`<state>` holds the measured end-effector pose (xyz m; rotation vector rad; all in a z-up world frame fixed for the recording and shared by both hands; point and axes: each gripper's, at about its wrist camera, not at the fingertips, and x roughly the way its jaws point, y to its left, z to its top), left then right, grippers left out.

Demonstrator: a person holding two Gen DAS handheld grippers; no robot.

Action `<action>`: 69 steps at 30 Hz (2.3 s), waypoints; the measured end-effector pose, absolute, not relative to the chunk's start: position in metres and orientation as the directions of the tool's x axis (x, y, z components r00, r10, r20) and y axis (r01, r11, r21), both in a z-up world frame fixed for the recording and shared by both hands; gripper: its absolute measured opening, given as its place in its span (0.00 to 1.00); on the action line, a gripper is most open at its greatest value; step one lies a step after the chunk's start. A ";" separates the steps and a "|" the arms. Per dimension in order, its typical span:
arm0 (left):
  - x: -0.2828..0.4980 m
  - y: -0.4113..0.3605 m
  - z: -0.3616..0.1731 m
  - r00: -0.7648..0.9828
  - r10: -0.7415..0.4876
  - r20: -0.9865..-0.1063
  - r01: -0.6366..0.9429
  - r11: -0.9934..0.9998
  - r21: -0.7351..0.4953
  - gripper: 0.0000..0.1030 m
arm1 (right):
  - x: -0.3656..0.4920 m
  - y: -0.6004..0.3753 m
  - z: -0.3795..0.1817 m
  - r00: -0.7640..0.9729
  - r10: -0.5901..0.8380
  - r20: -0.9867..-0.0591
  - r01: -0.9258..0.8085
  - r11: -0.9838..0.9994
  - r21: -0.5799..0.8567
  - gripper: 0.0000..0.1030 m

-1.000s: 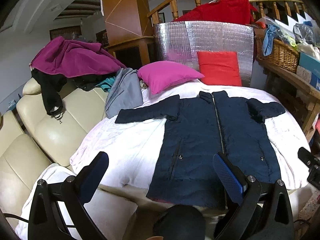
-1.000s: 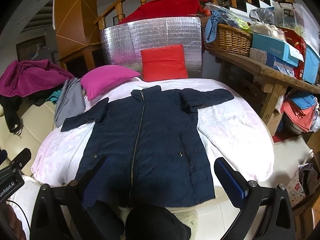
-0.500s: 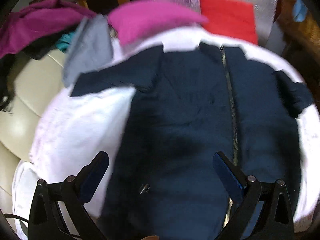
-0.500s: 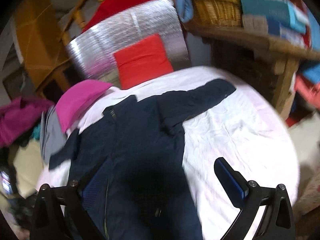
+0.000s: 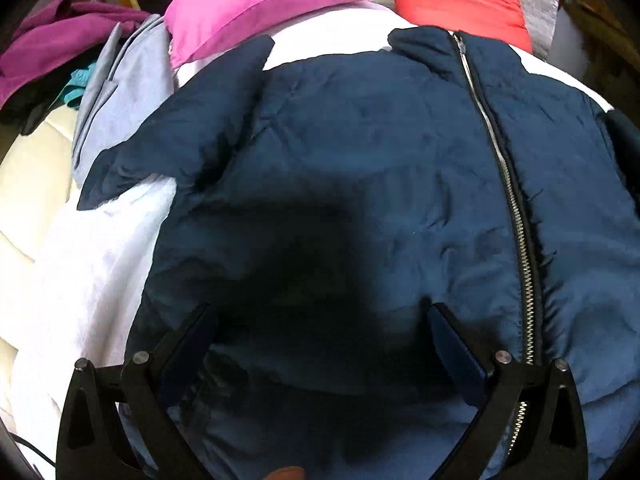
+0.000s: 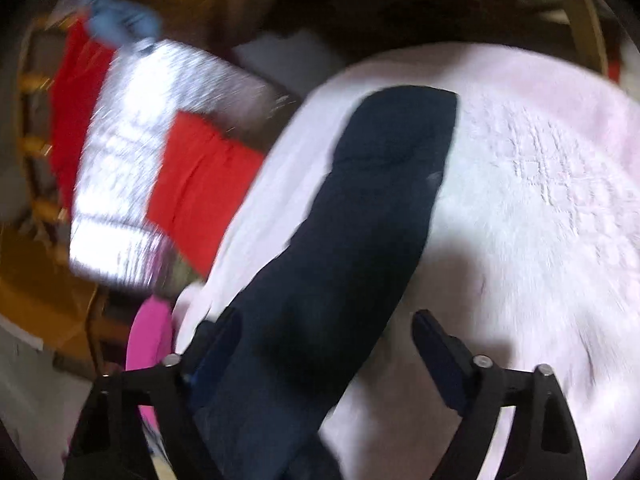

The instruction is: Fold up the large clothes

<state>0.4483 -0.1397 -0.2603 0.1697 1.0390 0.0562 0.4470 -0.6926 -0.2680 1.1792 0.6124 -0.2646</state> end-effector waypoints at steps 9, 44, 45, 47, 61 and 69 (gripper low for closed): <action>0.438 -0.128 -0.272 0.536 0.025 -0.844 0.052 0.997 0.063 1.00 | 0.475 -0.699 -0.279 0.848 0.008 -0.529 0.492 0.357 0.794 0.13; 0.438 -0.103 -0.182 0.760 -0.190 -0.622 0.133 0.982 -0.137 1.00 | 0.448 -0.438 -0.214 0.863 0.305 -0.402 0.200 0.524 0.828 0.77; 0.438 -0.116 -0.182 0.751 -0.222 -0.622 0.169 0.975 -0.143 1.00 | 0.445 -0.449 -0.217 0.867 0.243 -0.436 0.254 0.536 0.805 0.77; 0.439 -0.138 -0.184 0.739 -0.260 -0.622 0.220 0.965 -0.142 1.00 | 0.444 -0.471 -0.231 0.847 0.142 -0.513 0.362 0.551 0.752 0.77; 0.462 -0.276 -0.228 0.642 -0.284 -0.712 0.372 0.928 -0.035 0.85 | 0.467 -0.512 -0.276 0.816 0.134 -0.563 0.448 0.470 0.760 0.53; 0.471 -0.237 -0.202 0.634 -0.396 -0.664 0.390 0.906 -0.168 0.24 | 0.457 -0.516 -0.271 0.803 0.127 -0.582 0.467 0.474 0.747 0.42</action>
